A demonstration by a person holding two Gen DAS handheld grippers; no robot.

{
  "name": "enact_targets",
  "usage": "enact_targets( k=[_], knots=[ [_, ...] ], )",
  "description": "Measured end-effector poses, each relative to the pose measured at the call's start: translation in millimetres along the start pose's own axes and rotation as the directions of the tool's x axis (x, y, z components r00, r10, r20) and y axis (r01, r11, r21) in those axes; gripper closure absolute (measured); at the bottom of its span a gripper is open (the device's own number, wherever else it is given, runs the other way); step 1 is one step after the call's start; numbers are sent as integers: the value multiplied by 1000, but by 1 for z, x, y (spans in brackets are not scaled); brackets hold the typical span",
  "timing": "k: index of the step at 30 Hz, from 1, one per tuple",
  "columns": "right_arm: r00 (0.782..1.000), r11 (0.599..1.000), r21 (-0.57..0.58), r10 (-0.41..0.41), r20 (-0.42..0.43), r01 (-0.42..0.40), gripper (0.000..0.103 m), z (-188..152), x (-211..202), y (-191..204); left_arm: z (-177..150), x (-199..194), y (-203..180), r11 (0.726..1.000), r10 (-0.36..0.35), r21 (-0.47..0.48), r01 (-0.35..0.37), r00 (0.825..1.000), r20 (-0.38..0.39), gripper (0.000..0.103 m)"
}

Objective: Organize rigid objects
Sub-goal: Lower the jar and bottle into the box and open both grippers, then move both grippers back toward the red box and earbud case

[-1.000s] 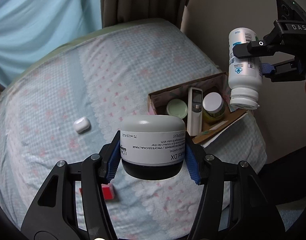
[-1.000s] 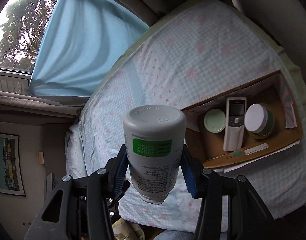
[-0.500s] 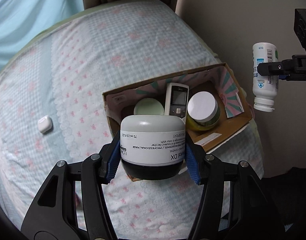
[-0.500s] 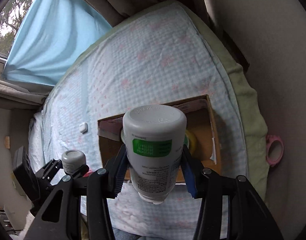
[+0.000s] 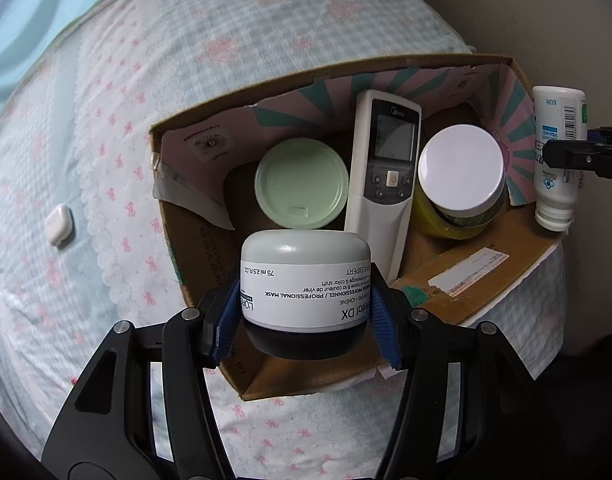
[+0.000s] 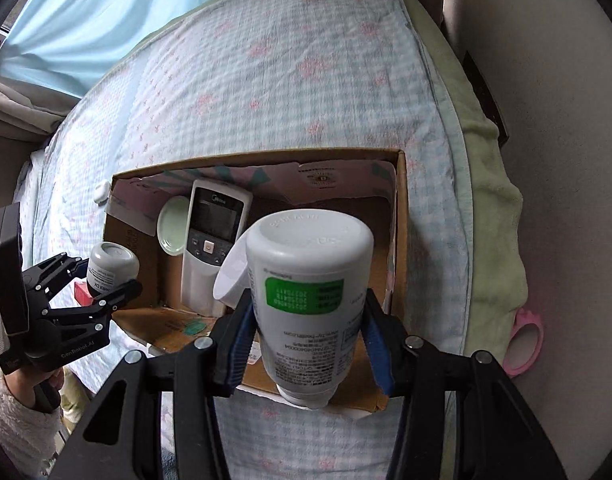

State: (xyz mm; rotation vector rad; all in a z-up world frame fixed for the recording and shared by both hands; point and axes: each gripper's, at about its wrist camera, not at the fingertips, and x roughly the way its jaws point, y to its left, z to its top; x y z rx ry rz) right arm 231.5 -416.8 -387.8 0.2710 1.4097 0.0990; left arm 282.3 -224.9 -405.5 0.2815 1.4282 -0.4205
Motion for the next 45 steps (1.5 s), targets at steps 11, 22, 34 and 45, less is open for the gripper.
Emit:
enact_targets(
  k=[11, 22, 34, 45],
  knots=[
    [995, 999, 35, 2, 103, -6, 0, 2, -17, -6, -18, -21, 7, 999, -1, -50, 3, 999, 48, 0],
    [985, 999, -34, 4, 174, 2, 0, -5, -40, 27, -46, -59, 22, 991, 33, -134, -20, 995, 90, 0],
    [970, 981, -177, -38, 238, 82, 0, -13, -79, 94, -99, -126, 61, 973, 112, -216, -77, 982, 154, 0],
    [959, 925, -362, -8, 283, 115, 0, 7, -114, 204, -170, -180, 143, 888, 170, -451, -90, 975, 141, 0]
  ],
)
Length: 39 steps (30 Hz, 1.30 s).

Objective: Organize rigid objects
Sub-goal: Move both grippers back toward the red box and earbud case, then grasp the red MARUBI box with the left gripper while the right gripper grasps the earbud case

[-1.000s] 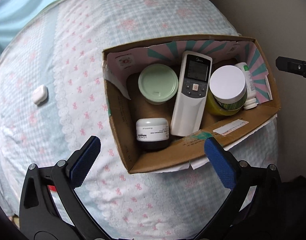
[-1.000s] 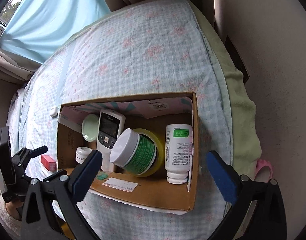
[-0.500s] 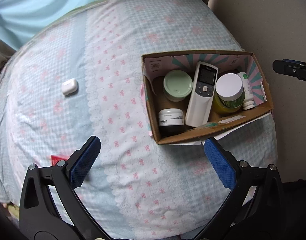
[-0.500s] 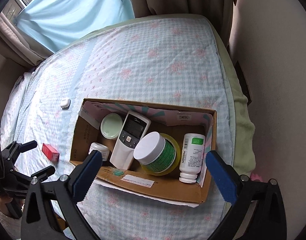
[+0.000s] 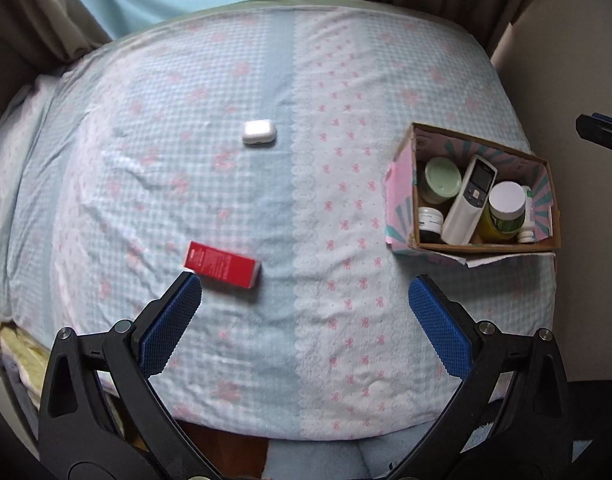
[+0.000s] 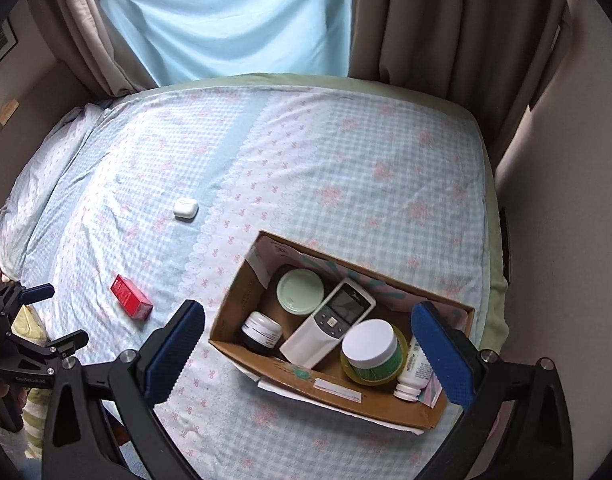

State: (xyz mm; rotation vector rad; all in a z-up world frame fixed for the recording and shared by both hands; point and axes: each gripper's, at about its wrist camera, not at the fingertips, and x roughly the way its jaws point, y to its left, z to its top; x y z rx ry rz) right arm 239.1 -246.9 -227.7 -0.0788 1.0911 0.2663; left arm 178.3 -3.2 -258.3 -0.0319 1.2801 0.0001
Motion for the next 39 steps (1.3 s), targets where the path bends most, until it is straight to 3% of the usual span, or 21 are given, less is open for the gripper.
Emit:
enact_targets(
  k=[7, 12, 14, 16, 20, 22, 27, 31, 33, 39],
  knots=[
    [1000, 989, -149, 23, 7, -22, 0, 54, 20, 60, 2, 1, 78, 977, 20, -210, -22, 1000, -13, 0],
    [998, 961, -272, 38, -55, -51, 0, 83, 68, 97, -6, 28, 126, 922, 16, -385, -41, 998, -67, 0],
    [995, 948, -308, 54, -81, -76, 0, 92, 91, 111, -13, 44, 141, 878, -5, -478, -36, 996, -86, 0],
    [991, 936, -333, 79, -108, -111, 0, 99, 111, 122, -20, 61, 156, 815, -45, -579, -18, 994, -95, 0],
    [978, 900, -398, 115, -173, -177, 0, 112, 152, 146, -34, 93, 172, 635, -118, -772, 31, 991, -58, 0],
    [975, 868, -456, 120, -189, -196, 0, 117, 169, 159, -36, 108, 173, 575, -125, -817, 27, 991, -55, 0],
    [969, 755, -612, 132, -210, -235, 0, 125, 217, 191, -33, 150, 163, 511, -110, -858, -44, 987, -116, 0],
    [963, 657, -708, 119, -241, -258, 0, 122, 261, 213, -36, 181, 162, 428, -92, -901, -78, 987, -130, 5],
    [961, 615, -744, 97, -257, -261, 0, 120, 284, 222, -34, 194, 162, 408, -76, -908, -100, 987, -143, 5],
    [950, 541, -790, 57, -306, -287, 0, 119, 339, 237, -36, 230, 171, 330, -76, -932, -148, 980, -183, 16]
  ],
)
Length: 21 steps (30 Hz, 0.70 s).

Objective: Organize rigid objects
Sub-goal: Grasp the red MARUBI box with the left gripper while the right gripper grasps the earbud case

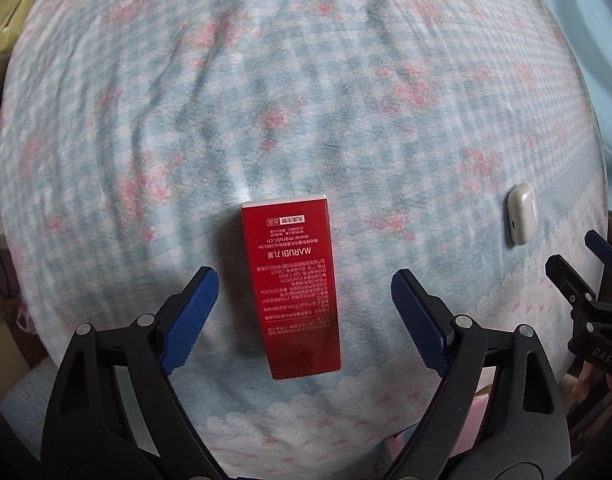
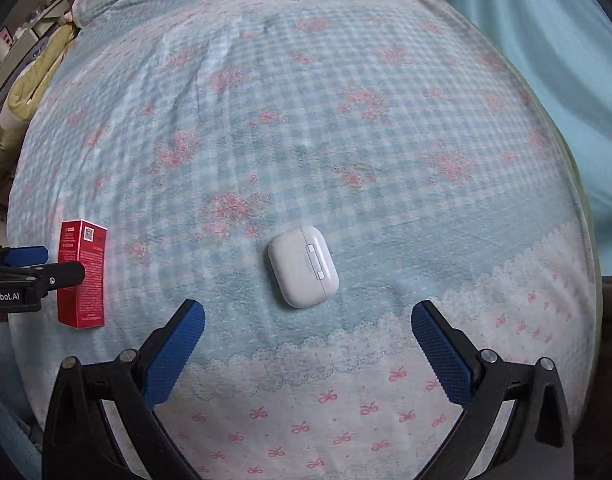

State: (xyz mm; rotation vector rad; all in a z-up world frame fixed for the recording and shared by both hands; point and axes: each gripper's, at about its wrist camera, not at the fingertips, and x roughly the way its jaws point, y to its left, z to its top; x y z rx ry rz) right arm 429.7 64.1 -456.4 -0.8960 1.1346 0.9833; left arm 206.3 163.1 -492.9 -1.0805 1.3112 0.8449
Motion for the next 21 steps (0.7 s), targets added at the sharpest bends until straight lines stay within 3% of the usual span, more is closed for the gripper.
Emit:
enact_targets(
  k=[3, 6, 11, 13, 17, 21],
  knots=[
    [1000, 1000, -6, 19, -21, -19, 0, 8, 18, -7, 3, 15, 3, 999, 3, -49, -4, 1000, -23, 18],
    [999, 999, -13, 33, -43, -33, 5, 14, 32, -11, 4, 27, 4, 997, -8, -73, 4, 998, -57, 33],
    [997, 999, -28, 35, -74, -37, 5, 24, 49, -11, 1, 41, -1, 998, 3, -70, -8, 997, -78, 41],
    [996, 999, -37, 33, -86, -37, 18, 26, 55, -10, 1, 43, -3, 997, -3, -79, -3, 997, -72, 41],
    [991, 998, -60, 28, -128, -36, 32, 28, 69, -8, 6, 48, 3, 995, -13, -99, 6, 998, -66, 41],
    [991, 995, -96, 5, -132, -17, 50, 27, 72, -2, 8, 44, 9, 997, -3, -81, -2, 998, -63, 61]
  ],
)
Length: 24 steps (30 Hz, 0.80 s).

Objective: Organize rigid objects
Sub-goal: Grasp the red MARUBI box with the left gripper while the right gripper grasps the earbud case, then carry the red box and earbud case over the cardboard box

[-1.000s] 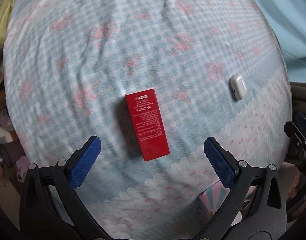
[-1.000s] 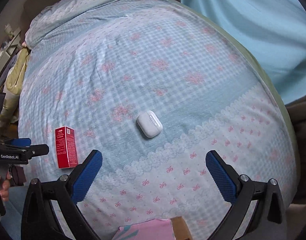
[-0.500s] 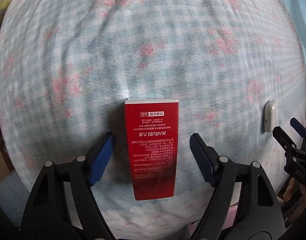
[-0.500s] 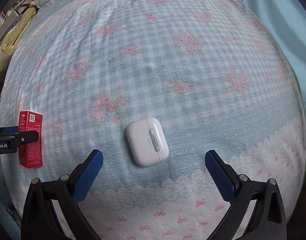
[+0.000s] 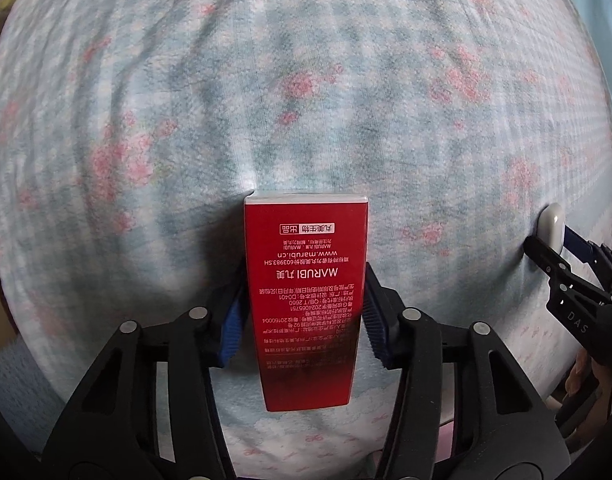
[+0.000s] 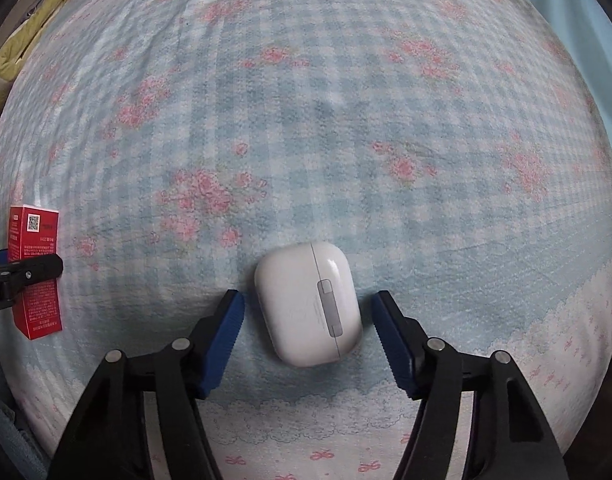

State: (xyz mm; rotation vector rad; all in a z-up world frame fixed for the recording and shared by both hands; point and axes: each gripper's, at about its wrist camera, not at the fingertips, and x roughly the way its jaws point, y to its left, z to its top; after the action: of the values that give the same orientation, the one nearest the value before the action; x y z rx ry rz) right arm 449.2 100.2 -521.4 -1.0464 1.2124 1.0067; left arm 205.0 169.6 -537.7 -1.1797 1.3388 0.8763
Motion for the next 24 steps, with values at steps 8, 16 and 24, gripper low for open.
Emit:
enact_targets(
  k=[8, 16, 24],
  knots=[
    [998, 998, -4, -65, -6, 65, 60, -5, 2, 26, -17, -7, 16, 997, -74, -13, 74, 997, 12, 62],
    [1000, 994, 105, -28, 15, 26, 61, -34, -29, 41, -24, -29, 9, 990, -128, 61, 125, 991, 32, 64],
    [996, 954, 299, 4, 94, -32, 61, -68, -90, 40, -25, -75, -16, 957, -214, 214, 196, 975, 60, 64]
  ],
)
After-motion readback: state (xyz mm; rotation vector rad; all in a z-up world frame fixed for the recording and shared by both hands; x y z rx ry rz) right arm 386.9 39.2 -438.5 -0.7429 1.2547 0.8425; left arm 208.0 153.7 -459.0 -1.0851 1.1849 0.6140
